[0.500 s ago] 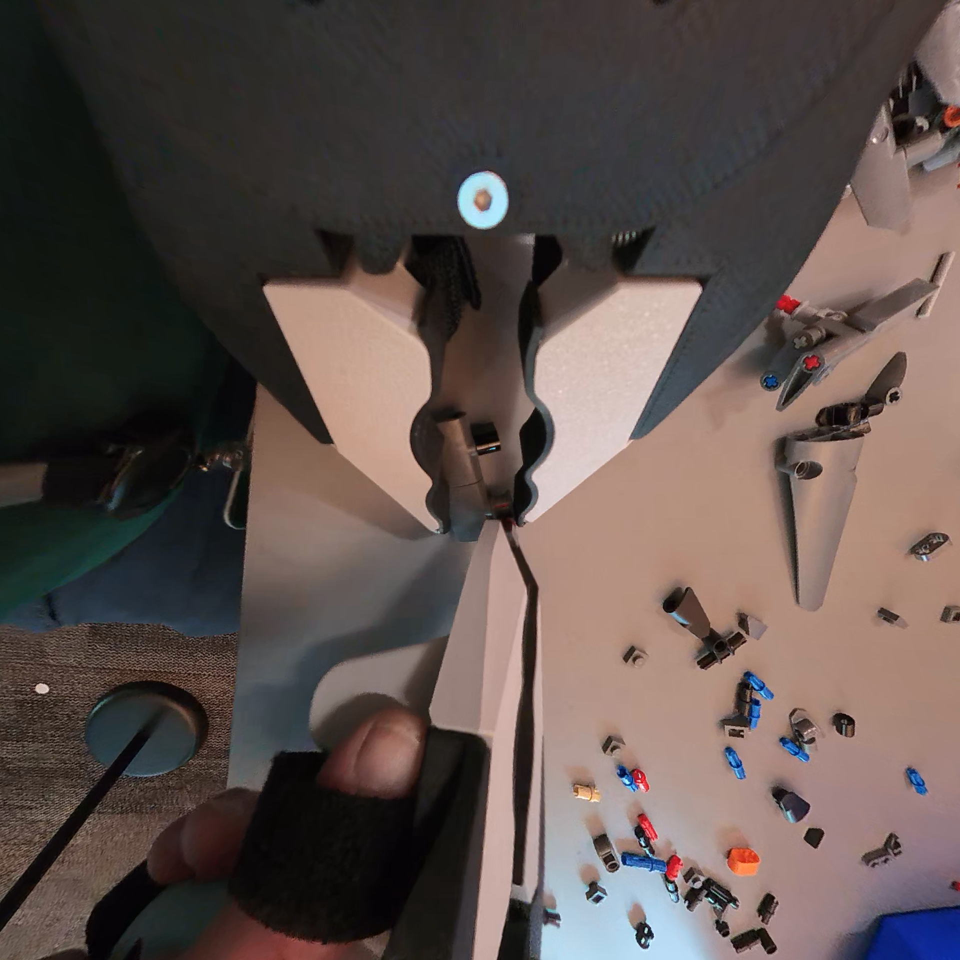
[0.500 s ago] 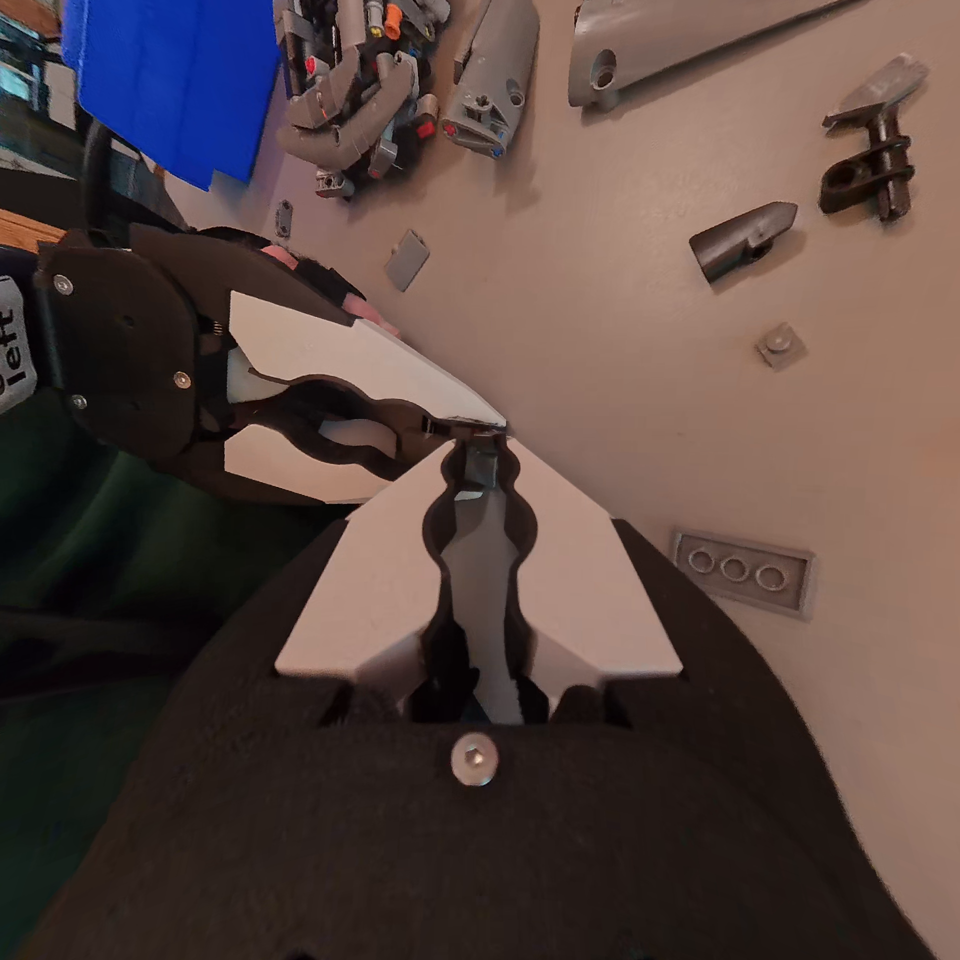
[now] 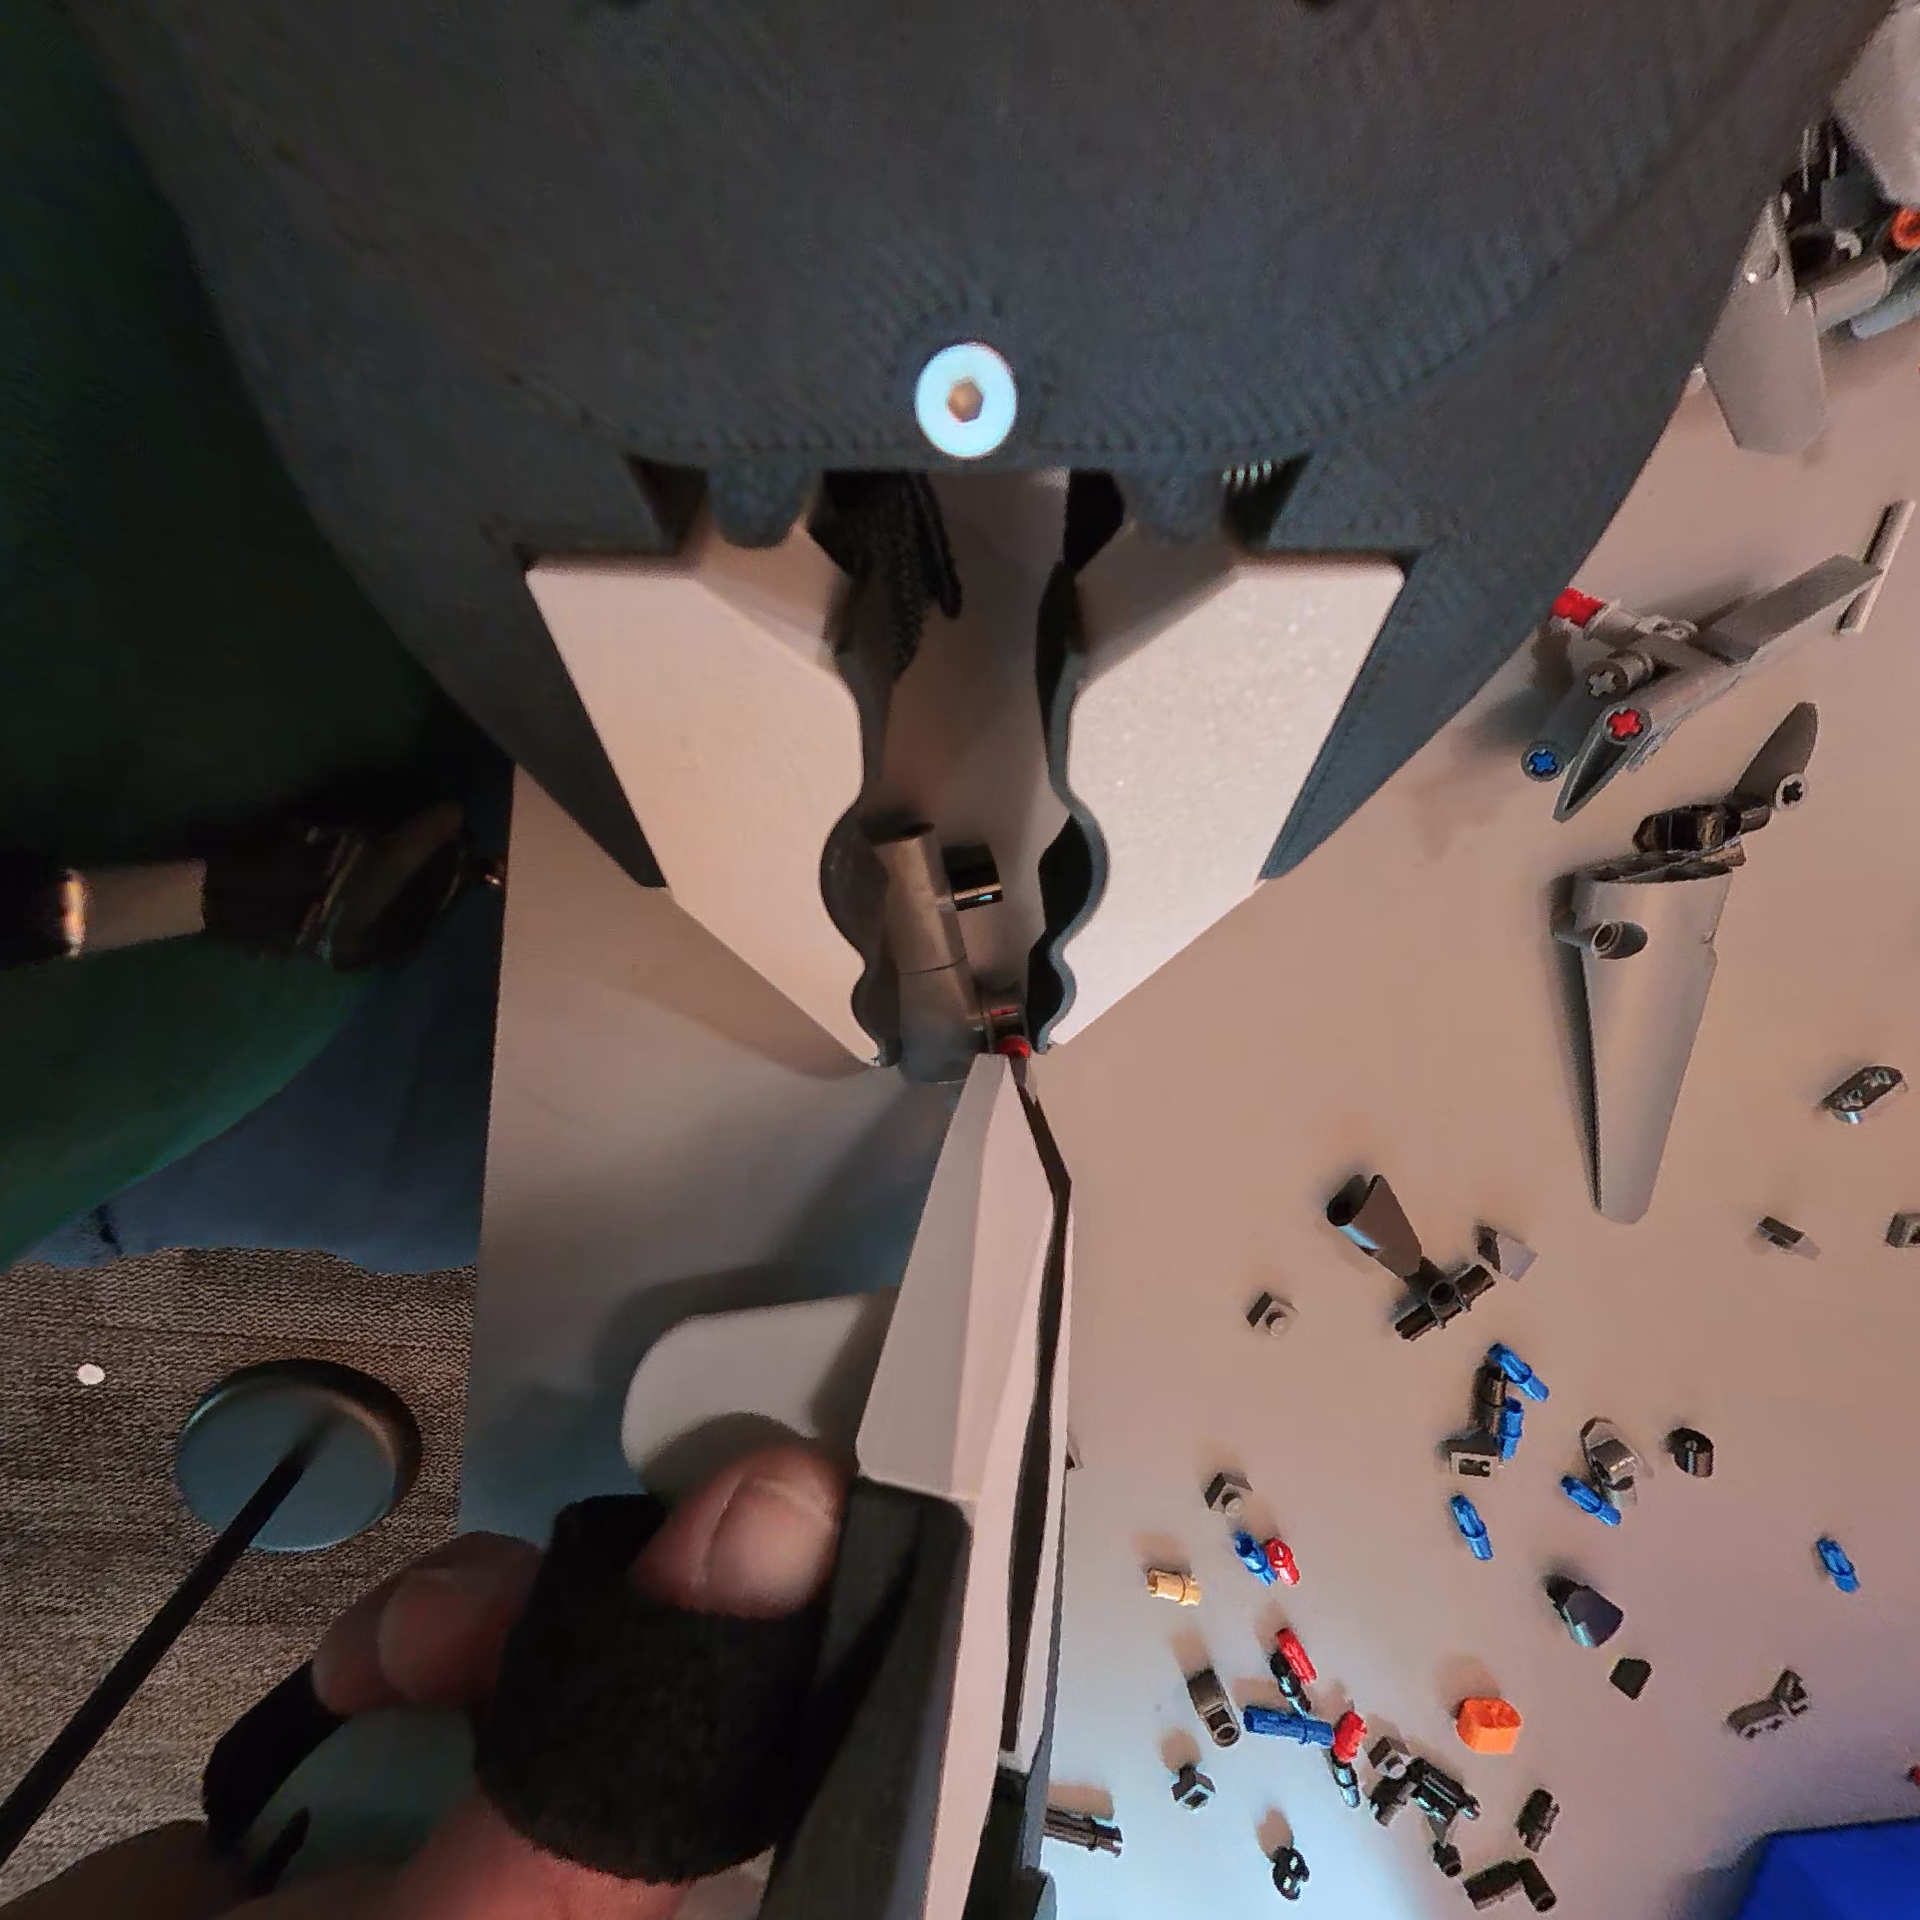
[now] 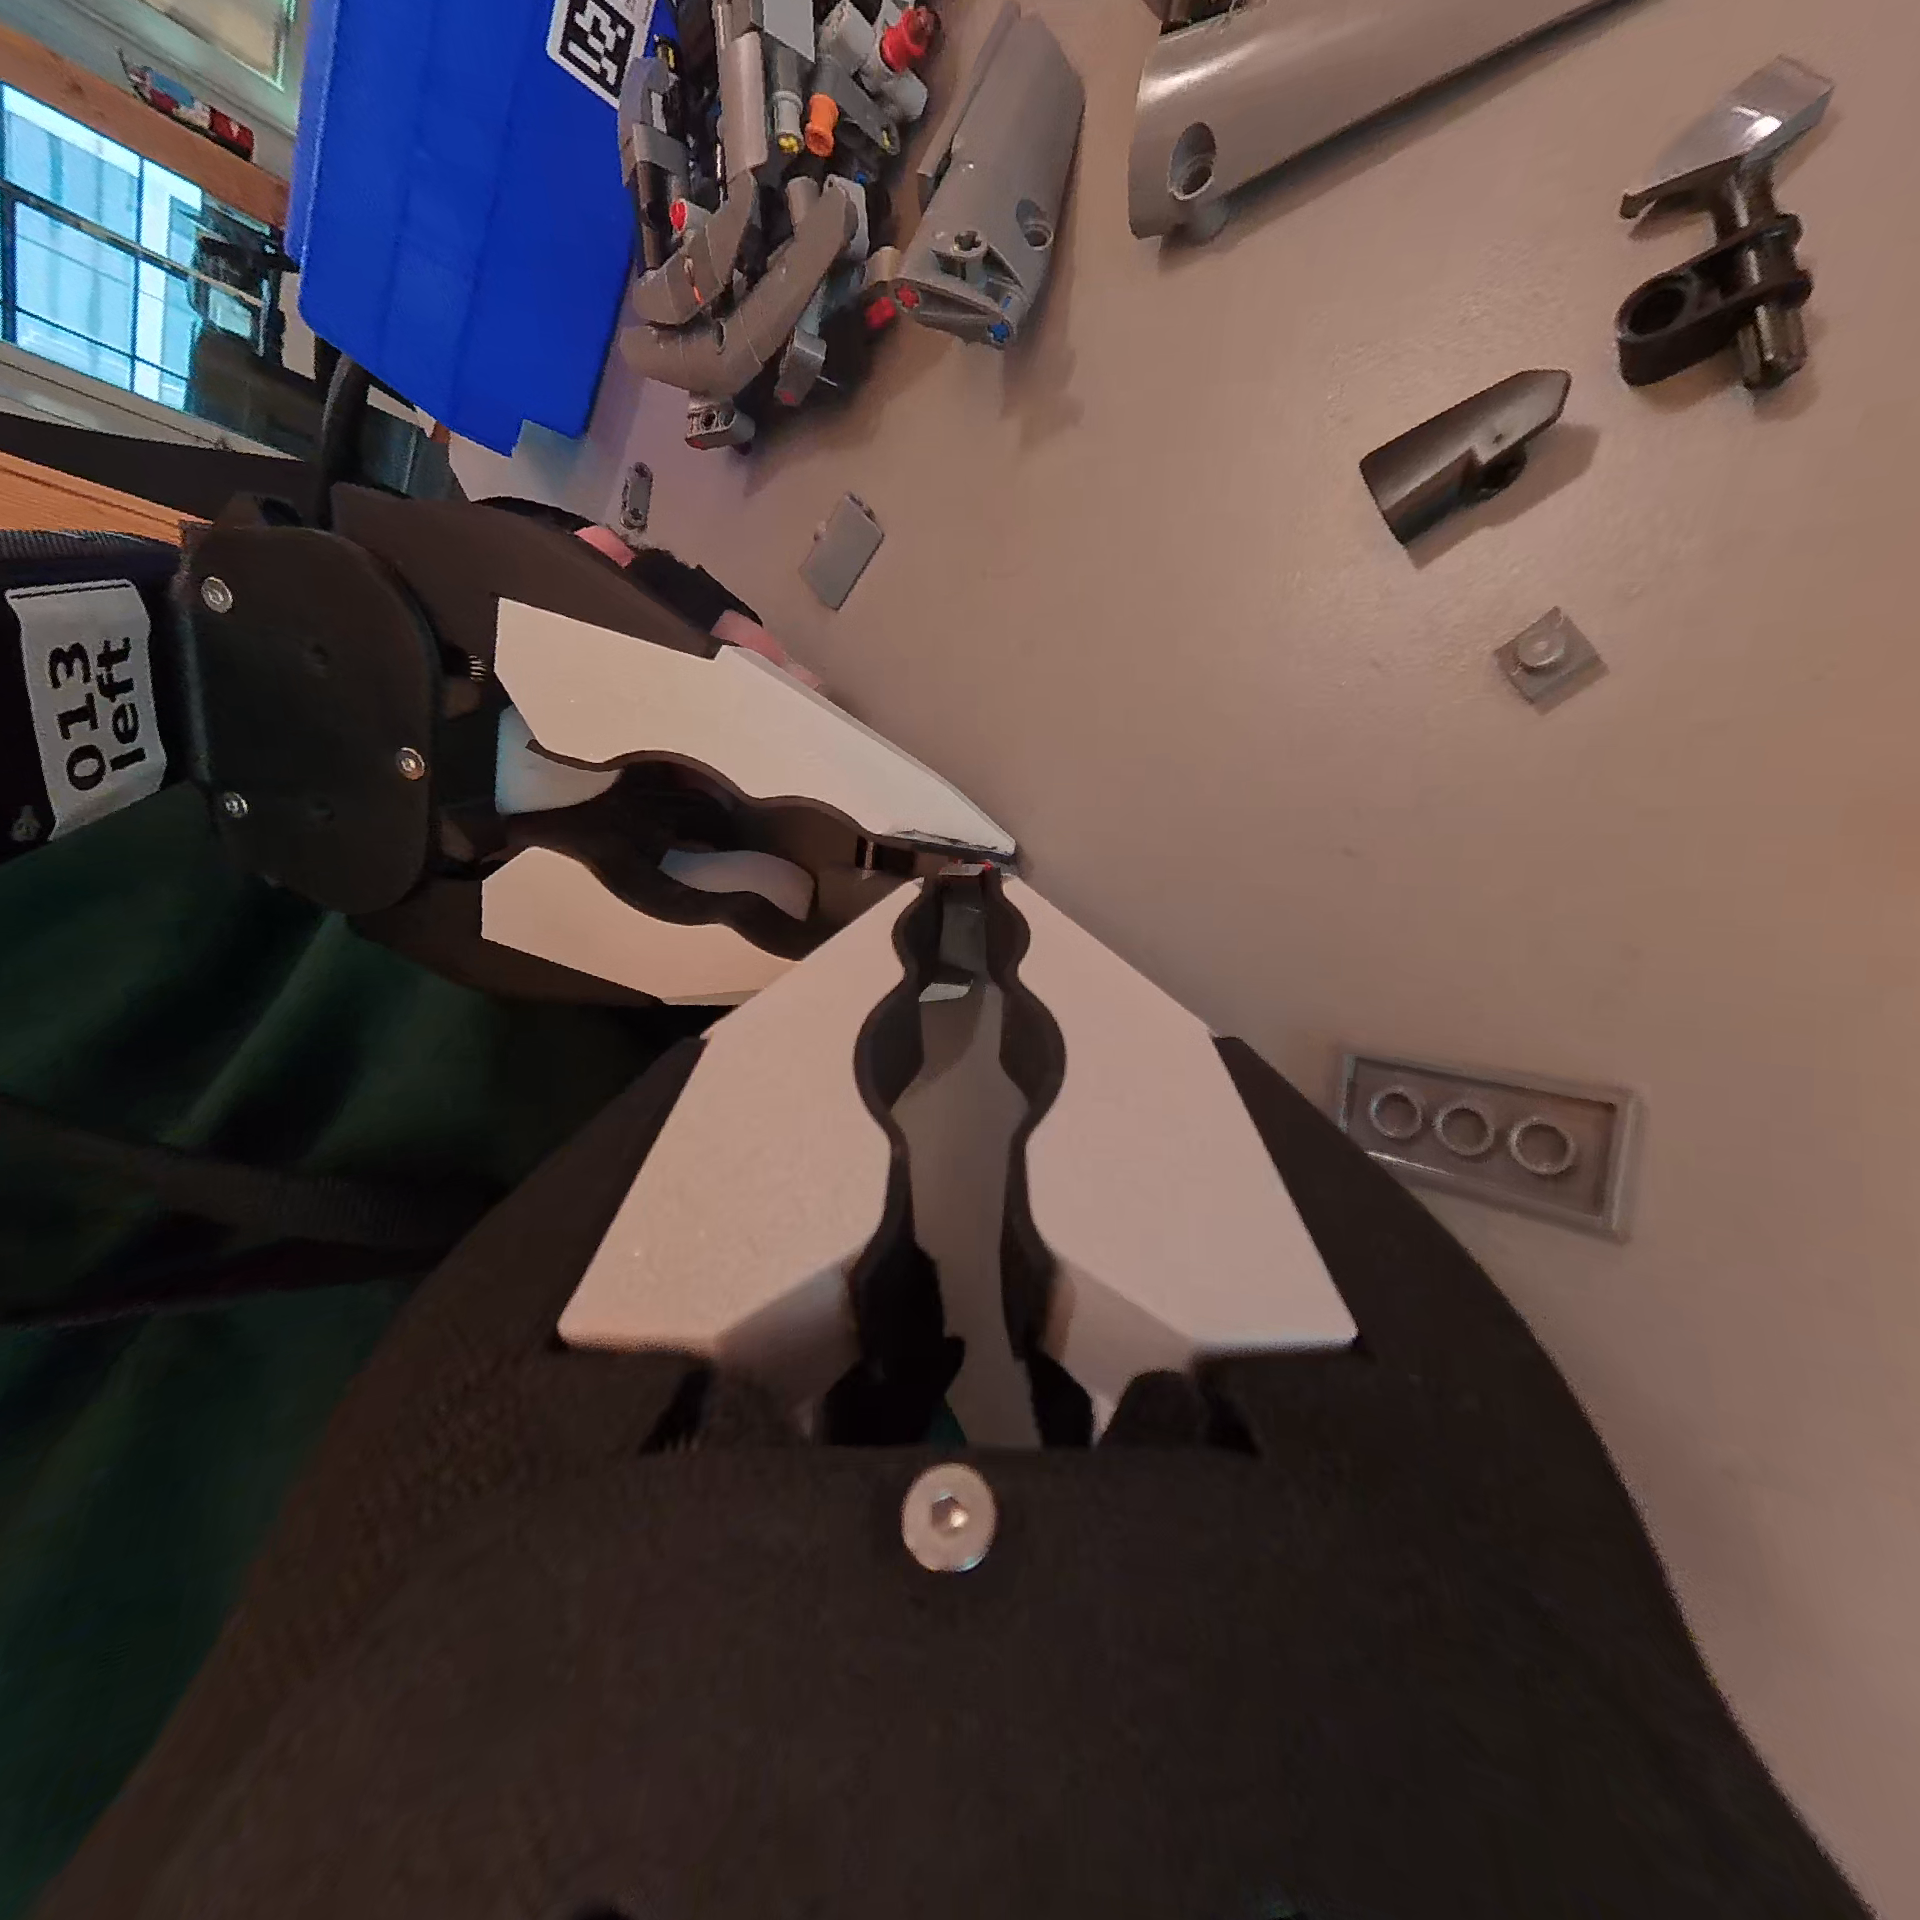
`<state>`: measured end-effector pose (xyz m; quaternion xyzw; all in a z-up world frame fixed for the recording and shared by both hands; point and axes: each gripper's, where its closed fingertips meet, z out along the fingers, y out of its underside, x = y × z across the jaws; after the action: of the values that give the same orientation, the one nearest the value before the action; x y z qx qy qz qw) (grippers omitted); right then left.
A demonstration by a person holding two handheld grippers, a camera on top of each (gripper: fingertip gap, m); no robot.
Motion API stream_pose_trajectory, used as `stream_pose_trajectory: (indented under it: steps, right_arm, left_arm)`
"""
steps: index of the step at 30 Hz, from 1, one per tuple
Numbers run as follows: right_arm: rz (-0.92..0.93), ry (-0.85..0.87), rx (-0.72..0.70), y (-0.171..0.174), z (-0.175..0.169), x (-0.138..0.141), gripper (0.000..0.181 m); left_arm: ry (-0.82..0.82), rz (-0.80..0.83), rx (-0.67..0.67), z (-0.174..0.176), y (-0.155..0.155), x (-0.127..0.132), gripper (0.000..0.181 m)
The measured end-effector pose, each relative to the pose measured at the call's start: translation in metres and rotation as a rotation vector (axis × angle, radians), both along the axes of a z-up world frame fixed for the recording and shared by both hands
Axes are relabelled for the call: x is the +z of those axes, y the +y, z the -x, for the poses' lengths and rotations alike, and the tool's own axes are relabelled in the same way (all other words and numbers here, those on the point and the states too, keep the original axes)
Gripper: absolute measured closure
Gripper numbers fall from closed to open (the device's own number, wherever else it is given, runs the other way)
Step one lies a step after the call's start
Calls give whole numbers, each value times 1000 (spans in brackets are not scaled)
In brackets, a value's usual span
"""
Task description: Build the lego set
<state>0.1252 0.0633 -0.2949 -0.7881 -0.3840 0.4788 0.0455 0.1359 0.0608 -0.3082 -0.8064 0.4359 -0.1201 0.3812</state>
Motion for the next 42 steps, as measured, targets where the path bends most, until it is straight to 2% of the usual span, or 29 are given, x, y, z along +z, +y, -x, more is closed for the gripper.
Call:
stream_pose_trajectory:
  steps: [7,12,25,27,34,38,42]
  right_arm:
    - [12,6,-5,-1,2,2,168]
    - [-11,-17,-13,1,0,-1,178]
    - [-24,3,-33,5,1,-1,181]
    - [-47,-48,-13,5,-3,-9,181]
    - [-13,0,-15,2,-2,-6,181]
    - [-91,30,-40,7,-2,4,181]
    - [-247,-25,-22,4,-20,11,173]
  left_arm:
    - [-1,2,-1,0,0,0,158]
    - [-1,1,-3,0,0,0,158]
    - [-7,12,-5,0,-1,0,159]
    - [-5,8,-5,0,0,0,159]
    - [-13,19,-6,0,-1,0,159]
    - [-17,24,-6,0,-1,0,159]
    - [-25,35,-4,0,0,0,158]
